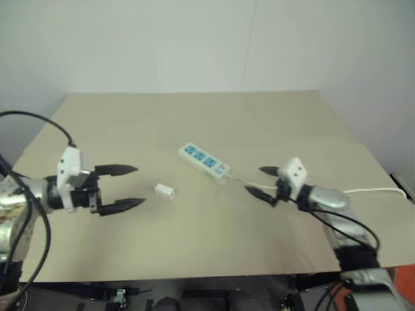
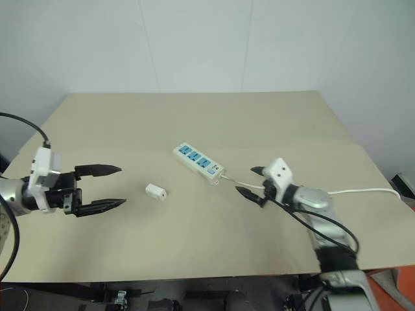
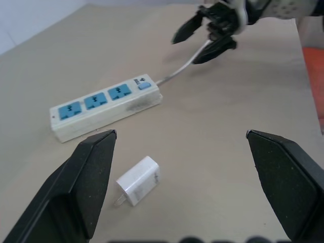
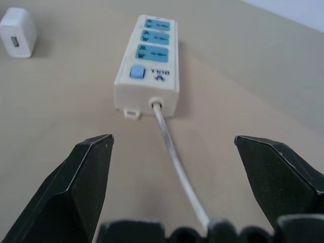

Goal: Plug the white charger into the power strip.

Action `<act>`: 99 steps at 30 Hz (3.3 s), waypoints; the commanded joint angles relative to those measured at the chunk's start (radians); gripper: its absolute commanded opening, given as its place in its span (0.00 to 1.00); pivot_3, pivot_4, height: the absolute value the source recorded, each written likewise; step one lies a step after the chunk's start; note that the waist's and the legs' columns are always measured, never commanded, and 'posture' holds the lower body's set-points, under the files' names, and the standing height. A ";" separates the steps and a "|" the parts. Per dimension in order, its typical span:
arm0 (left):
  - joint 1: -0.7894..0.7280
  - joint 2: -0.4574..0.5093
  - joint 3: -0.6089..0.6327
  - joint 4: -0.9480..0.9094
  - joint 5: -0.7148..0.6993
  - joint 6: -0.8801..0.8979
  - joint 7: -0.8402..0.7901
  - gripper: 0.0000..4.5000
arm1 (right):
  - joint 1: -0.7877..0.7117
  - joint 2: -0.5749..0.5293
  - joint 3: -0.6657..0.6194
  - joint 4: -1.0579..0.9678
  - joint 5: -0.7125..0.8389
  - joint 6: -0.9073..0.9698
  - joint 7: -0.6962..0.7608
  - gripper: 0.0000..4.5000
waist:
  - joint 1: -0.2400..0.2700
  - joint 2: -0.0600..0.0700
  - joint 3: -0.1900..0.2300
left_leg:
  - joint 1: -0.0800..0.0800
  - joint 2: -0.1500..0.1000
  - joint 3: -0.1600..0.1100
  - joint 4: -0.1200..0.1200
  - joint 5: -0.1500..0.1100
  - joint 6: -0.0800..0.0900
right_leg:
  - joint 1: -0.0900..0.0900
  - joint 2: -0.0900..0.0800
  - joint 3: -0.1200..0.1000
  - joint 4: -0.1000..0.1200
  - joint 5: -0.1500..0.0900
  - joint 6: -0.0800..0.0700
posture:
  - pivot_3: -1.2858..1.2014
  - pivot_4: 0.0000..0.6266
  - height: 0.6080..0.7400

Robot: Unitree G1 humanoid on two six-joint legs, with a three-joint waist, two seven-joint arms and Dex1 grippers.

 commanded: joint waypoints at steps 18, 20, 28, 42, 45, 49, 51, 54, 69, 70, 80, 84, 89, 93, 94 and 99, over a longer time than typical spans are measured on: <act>0.045 0.013 0.012 -0.040 0.021 -0.020 0.015 1.00 | -0.326 0.249 0.018 0.572 -0.075 -0.246 -0.063 1.00 | -0.005 0.000 0.000 | -0.001 -0.001 -0.004 0.000 0.000 0.000 | 0.000 -0.001 -0.003 0.001 0.001 -0.001 | 0.52 0.24 1.00; 0.049 0.009 0.010 -0.039 0.024 -0.025 0.015 1.00 | -0.335 0.267 0.015 0.597 -0.073 -0.251 -0.067 1.00 | -0.006 0.000 0.000 | -0.001 -0.001 -0.004 0.000 0.000 0.000 | 0.000 -0.001 -0.003 0.001 0.001 -0.001 | 0.52 0.24 1.00; 0.057 -0.006 0.001 -0.040 0.030 -0.032 0.020 1.00 | -0.356 0.330 -0.008 0.719 -0.081 -0.266 -0.141 1.00 | -0.029 0.000 0.000 | -0.001 -0.001 -0.006 0.000 0.000 0.000 | 0.000 -0.001 -0.004 0.001 0.001 -0.001 | 0.52 0.24 1.00; 0.066 -0.011 0.007 -0.037 0.027 -0.039 0.017 1.00 | -0.327 0.354 -0.007 0.753 -0.120 -0.330 -0.165 0.76 | -0.050 0.000 0.000 | 0.001 -0.001 -0.008 0.000 0.000 0.000 | 0.003 -0.001 -0.006 0.002 0.001 -0.001 | 0.52 0.24 1.00; 0.063 -0.008 0.005 -0.037 0.018 -0.041 0.001 1.00 | -0.327 0.350 -0.011 0.753 -0.119 -0.326 -0.163 0.76 | -0.050 0.000 0.000 | 0.001 -0.001 -0.009 0.000 0.000 0.000 | 0.003 -0.001 -0.006 0.002 0.001 -0.001 | 0.52 0.24 1.00; 0.051 -0.010 0.005 -0.034 0.016 -0.039 0.002 1.00 | -0.319 0.325 -0.055 0.729 -0.083 -0.335 -0.172 0.76 | -0.048 0.000 0.000 | 0.001 -0.001 -0.009 0.000 0.000 0.000 | 0.003 -0.001 -0.006 0.001 0.001 -0.001 | 0.52 0.24 1.00; 0.045 -0.011 0.008 -0.035 0.011 -0.035 0.002 1.00 | -0.304 0.295 -0.082 0.691 -0.059 -0.339 -0.167 0.76 | -0.042 0.000 0.000 | 0.001 -0.002 -0.010 0.000 0.000 0.000 | 0.004 -0.001 -0.007 0.001 0.001 -0.001 | 0.52 0.24 1.00; 0.042 -0.006 0.019 -0.033 -0.002 -0.025 -0.002 1.00 | -0.242 0.229 -0.111 0.568 -0.025 -0.325 -0.116 0.76 | -0.027 0.000 0.000 | 0.000 -0.004 -0.011 0.000 0.000 0.000 | 0.005 -0.004 -0.008 0.000 0.001 -0.001 | 0.52 0.24 1.00; -0.435 -0.007 -0.286 0.271 0.229 -0.153 -0.166 1.00 | 0.144 -0.132 -0.153 0.165 0.175 -0.292 0.375 0.76 | -0.021 0.000 0.001 | 0.001 -0.010 -0.012 0.001 0.000 0.000 | 0.008 -0.007 -0.007 -0.001 -0.001 0.002 | 0.52 0.24 1.00; -0.501 -0.014 -0.325 0.313 0.252 -0.153 -0.201 1.00 | 0.152 -0.134 -0.154 0.164 0.188 -0.299 0.405 0.76 | -0.021 -0.001 0.001 | 0.002 -0.010 -0.012 0.001 0.000 0.000 | 0.009 -0.007 -0.007 -0.001 -0.001 0.002 | 0.52 0.24 1.00; -0.936 -0.022 -0.846 0.575 0.325 -0.274 -0.322 1.00 | 0.198 -0.147 -0.095 0.171 0.198 -0.348 0.648 0.76 | -0.022 0.000 0.002 | 0.001 -0.011 -0.013 0.003 0.000 0.000 | 0.011 -0.006 -0.006 -0.001 -0.002 0.005 | 0.52 0.24 1.00; -1.066 -0.078 -1.056 0.699 0.448 -0.423 -0.322 1.00 | 0.188 -0.130 -0.069 0.190 0.185 -0.352 0.663 0.76 | -0.012 0.000 0.002 | 0.002 -0.012 -0.013 0.004 0.000 0.000 | 0.012 -0.007 -0.006 -0.001 -0.002 0.005 | 0.52 0.24 1.00; -1.190 -0.197 -1.238 0.826 0.530 -0.517 -0.322 1.00 | 0.167 -0.112 -0.044 0.248 0.145 -0.386 0.634 0.76 | -0.009 -0.001 0.002 | 0.002 -0.012 -0.014 0.004 0.000 0.000 | 0.012 -0.007 -0.006 -0.001 -0.003 0.006 | 0.52 0.24 1.00; -1.233 -0.302 -1.312 0.919 0.561 -0.523 -0.322 1.00 | 0.159 -0.104 -0.038 0.268 0.134 -0.394 0.613 0.76 | -0.006 -0.001 0.002 | 0.002 -0.013 -0.013 0.004 0.000 0.000 | 0.012 -0.007 -0.006 -0.001 -0.002 0.006 | 0.52 0.24 1.00; -1.236 -0.322 -1.319 0.931 0.561 -0.516 -0.322 1.00 | 0.157 -0.102 -0.037 0.273 0.129 -0.397 0.602 0.76 | -0.006 -0.001 0.002 | 0.002 -0.013 -0.013 0.004 0.000 0.000 | 0.012 -0.006 -0.005 -0.001 -0.003 0.006 | 0.52 0.24 1.00; -1.241 -0.379 -1.336 0.972 0.600 -0.533 -0.322 1.00 | 0.160 -0.098 -0.037 0.278 0.119 -0.405 0.575 0.76 | -0.008 -0.001 0.002 | 0.003 -0.013 -0.013 0.004 0.000 0.000 | 0.013 -0.006 -0.005 0.000 -0.003 0.006 | 0.52 0.24 1.00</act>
